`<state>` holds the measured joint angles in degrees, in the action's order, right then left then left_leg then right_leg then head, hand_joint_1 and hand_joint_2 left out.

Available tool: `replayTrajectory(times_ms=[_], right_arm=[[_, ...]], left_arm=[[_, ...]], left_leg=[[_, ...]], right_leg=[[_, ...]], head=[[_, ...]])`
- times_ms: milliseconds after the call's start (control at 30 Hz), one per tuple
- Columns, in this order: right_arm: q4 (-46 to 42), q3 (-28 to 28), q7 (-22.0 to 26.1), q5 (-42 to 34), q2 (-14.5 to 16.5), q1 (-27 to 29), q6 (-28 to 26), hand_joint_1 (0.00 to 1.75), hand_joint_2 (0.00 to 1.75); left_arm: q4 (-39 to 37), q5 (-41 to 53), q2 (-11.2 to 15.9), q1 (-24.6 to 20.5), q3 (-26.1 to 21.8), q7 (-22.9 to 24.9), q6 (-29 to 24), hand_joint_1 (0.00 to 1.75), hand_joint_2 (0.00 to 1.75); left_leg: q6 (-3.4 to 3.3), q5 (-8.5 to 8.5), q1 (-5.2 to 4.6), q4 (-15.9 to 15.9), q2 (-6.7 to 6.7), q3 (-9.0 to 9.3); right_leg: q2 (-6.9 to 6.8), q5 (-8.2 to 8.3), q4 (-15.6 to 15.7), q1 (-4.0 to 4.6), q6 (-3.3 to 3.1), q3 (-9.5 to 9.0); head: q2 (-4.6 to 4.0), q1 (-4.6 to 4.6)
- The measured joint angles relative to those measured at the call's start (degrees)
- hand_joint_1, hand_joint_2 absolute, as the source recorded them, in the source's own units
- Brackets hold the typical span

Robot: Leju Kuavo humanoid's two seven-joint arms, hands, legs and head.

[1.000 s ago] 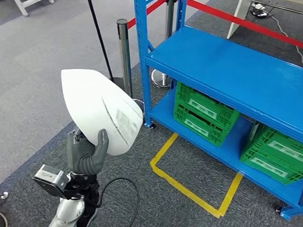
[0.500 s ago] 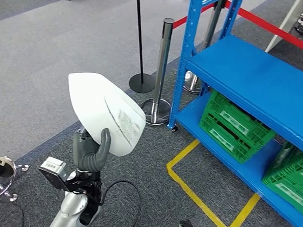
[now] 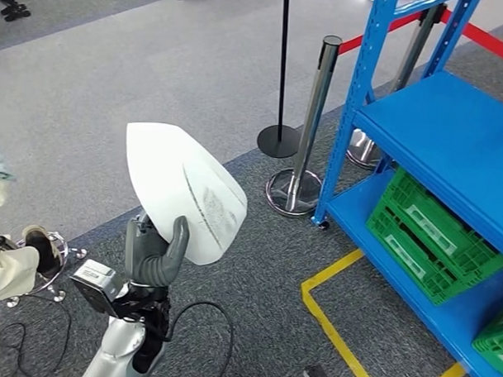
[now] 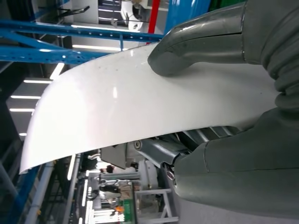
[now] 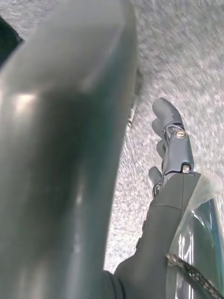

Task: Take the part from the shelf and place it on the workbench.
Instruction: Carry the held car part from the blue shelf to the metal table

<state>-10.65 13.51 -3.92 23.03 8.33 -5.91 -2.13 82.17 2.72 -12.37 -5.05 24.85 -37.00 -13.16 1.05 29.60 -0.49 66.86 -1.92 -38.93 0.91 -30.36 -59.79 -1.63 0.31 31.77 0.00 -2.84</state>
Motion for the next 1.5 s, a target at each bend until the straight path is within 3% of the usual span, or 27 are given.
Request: replayTrajectory(times_ms=[67, 133, 167, 233, 300, 367, 400, 467, 533, 600, 667, 733, 800, 833, 867, 900, 933, 967, 1033, 1100, 1133, 1200, 1267, 1333, 1400, 1433, 1500], right_arm=[[-0.02, 0.5, 0.0, -0.32, -0.2, -0.44, -1.15, 0.0, 0.0], [-0.07, 0.95, -0.12, -0.6, -0.44, -1.02, -1.77, 0.0, 0.0], [-0.1, 1.1, -0.27, -0.8, -0.52, -1.38, -1.86, 0.0, 0.0], [-0.16, 1.66, -0.72, -1.61, -0.57, -2.12, -1.73, 0.0, 0.0], [-0.2, 2.88, -0.57, -3.93, -0.58, -2.71, -1.49, 0.0, 0.0], [-0.37, 5.09, 1.13, -8.06, -0.46, -3.08, -1.84, 0.0, 0.0], [-0.51, 6.52, 2.23, -9.89, -0.35, -3.3, -2.45, 0.0, 0.0], [-0.73, 9.23, 3.74, -11.65, -0.14, -3.83, -4.0, 0.0, 0.0], [-0.76, 10.95, 4.09, -11.61, -0.13, -4.09, -4.91, 0.0, 0.0], [-0.76, 11.68, 4.0, -10.02, -0.18, -3.94, -5.13, 0.0, 0.0], [-0.77, 11.67, 4.08, -7.23, -0.32, -3.84, -4.79, 0.0, 0.0], [-0.76, 11.44, 4.59, -5.58, -0.43, -3.71, -3.84, 0.0, 0.0], [-0.72, 11.25, 5.03, -4.88, -0.44, -3.14, -2.73, 0.0, 0.0], [-0.69, 11.1, 5.11, -4.4, -0.45, -2.7, -2.13, 0.0, 0.0], [-0.69, 10.86, 5.15, -3.73, -0.48, -2.24, -1.43, 0.0, 0.0], [-0.69, 10.54, 5.15, -2.97, -0.55, -1.81, -0.6, 0.0, 0.0], [-0.69, 10.17, 5.17, -2.2, -0.62, -1.4, 0.22, 0.0, 0.0], [-0.71, 9.73, 5.24, -1.39, -0.69, -1.01, 1.01, 0.0, 0.0], [-0.72, 8.81, 5.46, 0.15, -0.95, -0.22, 2.03, 0.0, 0.0], [-0.72, 7.99, 5.88, 1.57, -1.26, 0.58, 2.61, 0.0, 0.0], [-0.72, 7.59, 6.14, 2.21, -1.42, 0.87, 2.9, 0.0, 0.0], [-0.72, 6.75, 6.56, 3.39, -1.66, 1.14, 3.56, 0.0, 0.0], [-0.69, 5.9, 6.69, 4.34, -1.75, 1.36, 4.22, 0.0, 0.0], [-0.67, 5.1, 6.75, 5.26, -1.82, 1.62, 4.83, 0.0, 0.0], [-0.68, 4.31, 6.93, 6.18, -1.88, 1.8, 5.32, 0.0, 0.0], [-0.7, 3.93, 7.15, 6.59, -1.98, 1.88, 5.5, 0.0, 0.0], [-0.72, 3.24, 7.64, 7.21, -2.26, 2.04, 5.81, 0.0, 0.0]], left_arm=[[-0.35, -0.63, -0.19, -0.48, 0.07, 0.08, 1.1, 1.75, 1.75], [-0.73, -1.09, -0.38, -0.86, 0.18, 0.08, 1.98, 1.75, 1.75], [-0.93, -1.16, -0.5, -1.2, 0.41, 0.08, 2.39, 1.75, 1.75], [-1.42, -1.16, -0.86, -2.5, 1.36, 0.09, 3.21, 1.75, 1.75], [-1.97, -1.14, -1.29, -4.03, 2.52, 0.09, 3.57, 1.75, 1.75], [-2.28, -1.13, -1.54, -4.73, 3.1, 0.07, 3.21, 1.75, 1.75], [-2.32, -1.12, -1.58, -4.75, 3.16, 0.05, 2.87, 1.75, 1.75], [-2.34, -1.14, -1.68, -4.87, 3.2, 0.03, 2.39, 1.75, 1.75], [-2.44, -1.13, -1.75, -5.01, 3.32, 0.02, 2.32, 1.75, 1.75], [-2.67, -0.95, -1.76, -4.96, 3.43, 0.04, 2.46, 1.75, 1.75], [-2.91, -0.71, -1.75, -4.93, 3.56, 0.06, 2.56, 1.75, 1.75], [-3.01, -0.47, -1.74, -4.95, 3.69, 0.07, 2.45, 1.75, 1.75], [-3.04, -0.23, -1.66, -4.87, 3.75, 0.25, 2.17, 1.75, 1.75], [-3.06, -0.11, -1.57, -4.74, 3.75, 0.33, 1.99, 1.75, 1.75], [-3.09, 0.02, -1.46, -4.53, 3.75, 0.4, 1.76, 1.75, 1.75], [-3.11, 0.13, -1.37, -4.28, 3.74, 0.38, 1.53, 1.75, 1.75], [-3.11, 0.2, -1.3, -4.07, 3.73, 0.35, 1.31, 1.75, 1.75], [-3.1, 0.26, -1.26, -3.91, 3.73, 0.32, 1.07, 1.75, 1.75], [-3.04, 0.57, -1.17, -3.58, 3.72, 0.48, 0.58, 1.75, 1.75], [-3.01, 1.18, -0.98, -2.71, 3.73, 0.75, -0.15, 1.75, 1.75], [-2.99, 1.51, -0.87, -2.12, 3.74, 0.82, -0.55, 1.75, 1.75], [-2.84, 2.07, -0.7, -1.2, 3.74, 0.89, -1.38, 1.75, 1.75], [-2.46, 2.53, -0.59, -0.72, 3.74, 1.13, -2.07, 1.75, 1.75], [-1.99, 2.56, -0.48, -0.33, 3.73, 1.64, -2.24, 1.75, 1.75], [-1.44, 2.22, -0.32, 0.39, 3.69, 2.1, -1.93, 1.75, 1.75], [-1.12, 2.12, -0.25, 0.75, 3.66, 2.2, -1.76, 1.75, 1.75], [-0.62, 2.21, -0.21, 1.08, 3.68, 2.23, -1.61, 1.75, 1.75]], left_leg=[[0.34, 2.26, 0.34, 7.01, 1.36, -3.66], [0.14, 0.87, 0.46, 7.85, 1.68, -4.4], [-0.21, -1.24, 0.37, 5.03, 2.04, -3.16], [-1.36, -4.8, -0.48, -2.44, 4.55, 0.33], [-2.41, -5.31, -1.49, -6.64, 6.69, 2.21], [-2.91, -4.99, -1.73, -7.72, 5.87, 2.64], [-3.01, -5.18, -1.58, -8.29, 5.09, 3.01], [-3.4, -5.62, -1.11, -9.53, 3.62, 3.85], [-3.75, -5.69, -0.86, -9.87, 2.15, 4.04], [-3.85, -5.59, -0.74, -9.81, 0.26, 4.06], [-3.51, -5.37, -0.42, -9.42, -1.63, 4.11], [-2.59, -4.67, -0.05, -8.16, -3.2, 3.81], [-1.79, -4.09, 0.13, -6.73, -4.58, 3.04], [-1.56, -4.04, 0.16, -6.35, -5.25, 2.67], [-1.46, -4.09, 0.26, -6.29, -5.87, 2.45], [-1.32, -4.02, 0.28, -6.18, -5.74, 2.35], [-1.12, -3.67, 0.23, -5.59, -4.72, 2.07], [-0.87, -2.81, 0.19, -4.0, -3.09, 1.34], [-0.43, -0.03, 0.21, 2.34, 0.35, -1.68], [-0.4, 1.82, 0.33, 8.56, 1.39, -4.92], [-0.59, 1.37, 0.31, 9.27, 1.5, -5.4], [-1.41, -2.24, -0.06, 4.59, 2.22, -3.33], [-2.45, -5.03, -1.15, -2.19, 4.93, -0.01], [-3.15, -4.99, -2.09, -5.5, 6.48, 1.51], [-3.47, -4.83, -2.08, -6.93, 5.21, 2.01], [-3.56, -5.0, -1.89, -7.62, 4.41, 2.46], [-3.91, -5.29, -1.36, -8.73, 2.88, 3.42]], right_leg=[[-1.77, -0.32, 0.0, 0.17, -0.27, -0.3], [-3.35, -0.67, 0.0, 0.33, -0.33, -0.66], [-4.04, -0.87, 0.01, 0.43, -0.31, -0.92], [-5.39, -1.27, 0.11, 0.66, -0.07, -1.44], [-6.81, -1.56, 0.37, 0.88, 0.33, -1.72], [-8.28, -1.77, 0.86, 1.01, 0.77, -2.16], [-7.97, -2.07, 0.89, 0.99, 0.97, -2.35], [-4.85, -3.77, -1.72, 0.92, 1.23, -1.3], [-1.57, -6.61, -8.58, 0.82, 1.37, 2.45], [-0.93, -7.52, -13.89, 0.65, 1.77, 6.17], [-0.68, -4.21, -11.69, 0.23, 2.4, 6.41], [1.38, -0.23, -4.99, -0.55, 3.23, 3.96], [3.45, 0.6, -1.57, -0.94, 3.14, 2.18], [3.74, 0.17, -1.45, -0.86, 2.8, 1.9], [3.06, 0.13, -1.57, -0.8, 2.28, 1.75], [2.4, 0.11, -1.51, -0.74, 1.96, 1.63], [1.78, 0.09, -1.44, -0.71, 1.62, 1.43], [1.08, 0.03, -1.36, -0.68, 1.28, 1.19], [-0.47, -0.3, -1.25, -0.38, 0.73, 0.72], [-2.23, -0.79, -1.25, -0.07, 0.43, 0.28], [-3.04, -1.06, -1.24, 0.04, 0.39, 0.02], [-4.43, -1.6, -1.17, 0.2, 0.41, -0.68], [-5.7, -2.1, -0.85, 0.34, 0.58, -1.43], [-7.07, -2.4, -0.41, 0.53, 0.88, -1.86], [-8.42, -2.68, 0.2, 0.59, 1.26, -2.25], [-7.84, -3.05, 0.12, 0.54, 1.4, -2.38], [-4.54, -4.93, -3.38, 0.46, 1.55, -0.81]], head=[[0.0, -0.11], [0.0, -0.13], [0.0, -0.12], [0.0, -0.11], [0.0, -0.14], [0.0, -0.23], [0.0, -0.13], [0.0, -0.08], [0.0, 0.03], [0.0, 0.16], [0.0, 0.19], [0.0, 0.32], [0.0, 0.53], [0.0, 0.56], [0.0, 0.49], [0.0, 0.41], [0.0, 0.2], [0.0, 0.0], [0.0, -0.47], [0.0, -0.52], [0.0, -0.52], [0.0, -0.51], [0.0, -0.53], [0.0, -0.59], [0.0, -0.69], [0.0, -0.67], [0.0, -0.46]])
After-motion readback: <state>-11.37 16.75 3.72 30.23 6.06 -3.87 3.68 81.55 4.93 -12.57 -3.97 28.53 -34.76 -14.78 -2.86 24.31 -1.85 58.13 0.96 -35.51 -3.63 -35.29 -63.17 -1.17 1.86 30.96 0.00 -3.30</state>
